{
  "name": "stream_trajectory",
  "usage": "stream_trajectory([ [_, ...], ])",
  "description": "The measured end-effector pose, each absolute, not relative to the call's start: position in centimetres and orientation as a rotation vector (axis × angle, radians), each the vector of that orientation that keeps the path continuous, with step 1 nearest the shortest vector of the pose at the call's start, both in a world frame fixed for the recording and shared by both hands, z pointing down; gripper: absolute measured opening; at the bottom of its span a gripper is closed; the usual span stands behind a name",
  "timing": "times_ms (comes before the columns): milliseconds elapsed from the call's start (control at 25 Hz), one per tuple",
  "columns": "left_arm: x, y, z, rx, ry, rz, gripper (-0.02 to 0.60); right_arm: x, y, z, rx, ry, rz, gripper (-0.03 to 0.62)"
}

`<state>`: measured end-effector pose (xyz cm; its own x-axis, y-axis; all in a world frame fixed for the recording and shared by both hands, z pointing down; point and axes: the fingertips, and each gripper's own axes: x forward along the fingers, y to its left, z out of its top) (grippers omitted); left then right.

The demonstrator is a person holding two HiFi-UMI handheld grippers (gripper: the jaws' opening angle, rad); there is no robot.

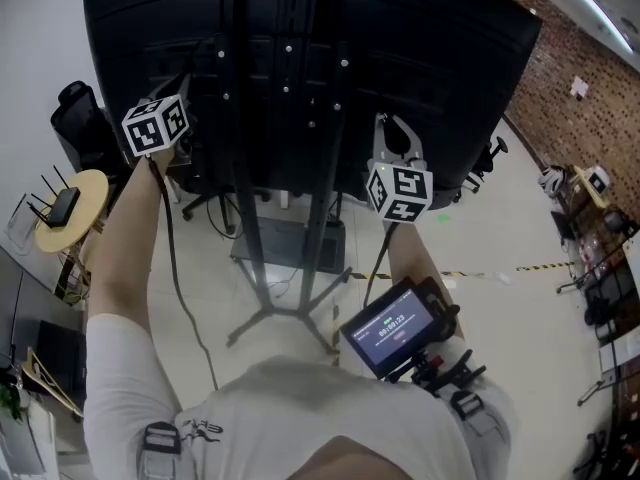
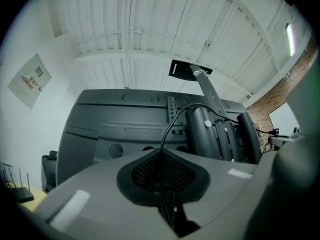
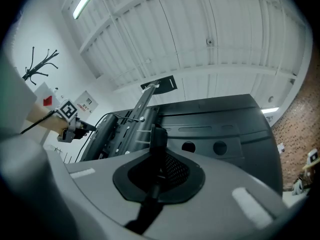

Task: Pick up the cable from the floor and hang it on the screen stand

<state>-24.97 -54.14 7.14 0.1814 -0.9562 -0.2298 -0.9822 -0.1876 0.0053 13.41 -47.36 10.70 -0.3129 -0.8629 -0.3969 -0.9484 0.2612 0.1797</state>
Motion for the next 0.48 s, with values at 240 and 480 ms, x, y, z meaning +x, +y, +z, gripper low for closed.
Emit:
stream_trajectory([
  [240,-26.0,-55.9,6.3,-2.328,1.966,0.259,0.016,13.5,-47.1,11.6,-1.700,2.319,0.571,0.014],
  [480,-25.7,-55.1,6.6,-2.307,1.959,0.293,0.021,13.0,-46.1,13.8,-1.713,2.357,0.558,0.014],
])
